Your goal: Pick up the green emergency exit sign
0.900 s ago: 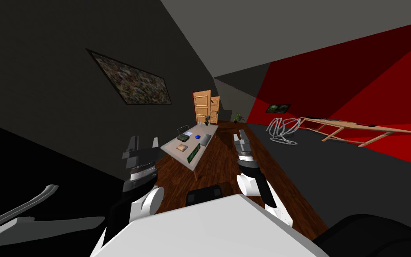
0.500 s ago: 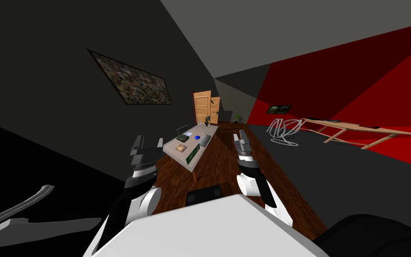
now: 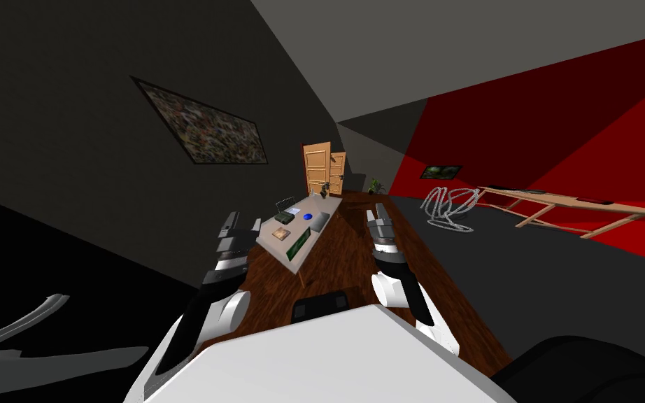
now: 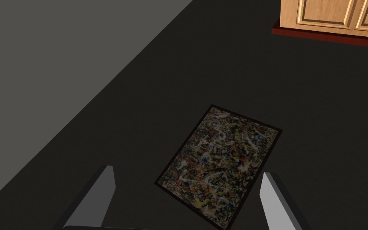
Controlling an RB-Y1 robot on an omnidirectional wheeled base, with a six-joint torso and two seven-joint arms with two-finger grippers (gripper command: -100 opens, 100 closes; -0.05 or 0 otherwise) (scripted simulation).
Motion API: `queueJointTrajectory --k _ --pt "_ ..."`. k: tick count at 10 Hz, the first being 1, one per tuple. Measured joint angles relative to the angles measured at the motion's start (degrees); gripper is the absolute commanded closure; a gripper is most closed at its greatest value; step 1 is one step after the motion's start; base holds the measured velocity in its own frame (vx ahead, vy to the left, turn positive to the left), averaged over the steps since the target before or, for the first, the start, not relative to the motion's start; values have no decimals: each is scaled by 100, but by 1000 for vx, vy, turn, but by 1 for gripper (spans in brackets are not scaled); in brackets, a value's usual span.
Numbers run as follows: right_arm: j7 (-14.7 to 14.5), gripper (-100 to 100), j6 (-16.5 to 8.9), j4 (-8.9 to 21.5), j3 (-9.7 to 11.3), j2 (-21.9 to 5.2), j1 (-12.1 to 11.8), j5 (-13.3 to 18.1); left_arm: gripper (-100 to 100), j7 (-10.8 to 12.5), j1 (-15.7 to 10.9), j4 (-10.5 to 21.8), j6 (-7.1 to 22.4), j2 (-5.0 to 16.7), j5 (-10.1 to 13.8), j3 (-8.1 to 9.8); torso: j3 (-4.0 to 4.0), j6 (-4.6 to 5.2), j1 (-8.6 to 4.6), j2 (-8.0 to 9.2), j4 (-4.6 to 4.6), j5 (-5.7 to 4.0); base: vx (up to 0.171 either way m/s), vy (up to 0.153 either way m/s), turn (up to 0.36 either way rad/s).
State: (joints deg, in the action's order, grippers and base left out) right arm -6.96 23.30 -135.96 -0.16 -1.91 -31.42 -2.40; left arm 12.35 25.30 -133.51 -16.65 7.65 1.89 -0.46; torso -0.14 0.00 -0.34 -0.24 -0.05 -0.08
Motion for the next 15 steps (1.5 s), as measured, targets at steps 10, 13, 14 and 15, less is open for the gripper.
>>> queueJointTrajectory --k 10,13,14,15 --pt "0 0 0 0 0 0 0 0 -100 691 -435 460 1464 114 -84 431 0 0 -1 0 0 0 46 -79 18" --pt "0 0 0 0 0 0 0 0 -100 917 -564 622 1983 165 -50 590 2 0 10 5 0 1 50 -73 14" --pt "0 0 0 0 0 0 0 0 -100 1012 -619 709 2136 196 -22 668 0 0 12 1 0 2 54 -63 9" --pt "0 0 0 0 0 0 0 0 -100 1074 -665 778 2294 203 -13 705 0 0 13 1 0 2 56 -87 9"
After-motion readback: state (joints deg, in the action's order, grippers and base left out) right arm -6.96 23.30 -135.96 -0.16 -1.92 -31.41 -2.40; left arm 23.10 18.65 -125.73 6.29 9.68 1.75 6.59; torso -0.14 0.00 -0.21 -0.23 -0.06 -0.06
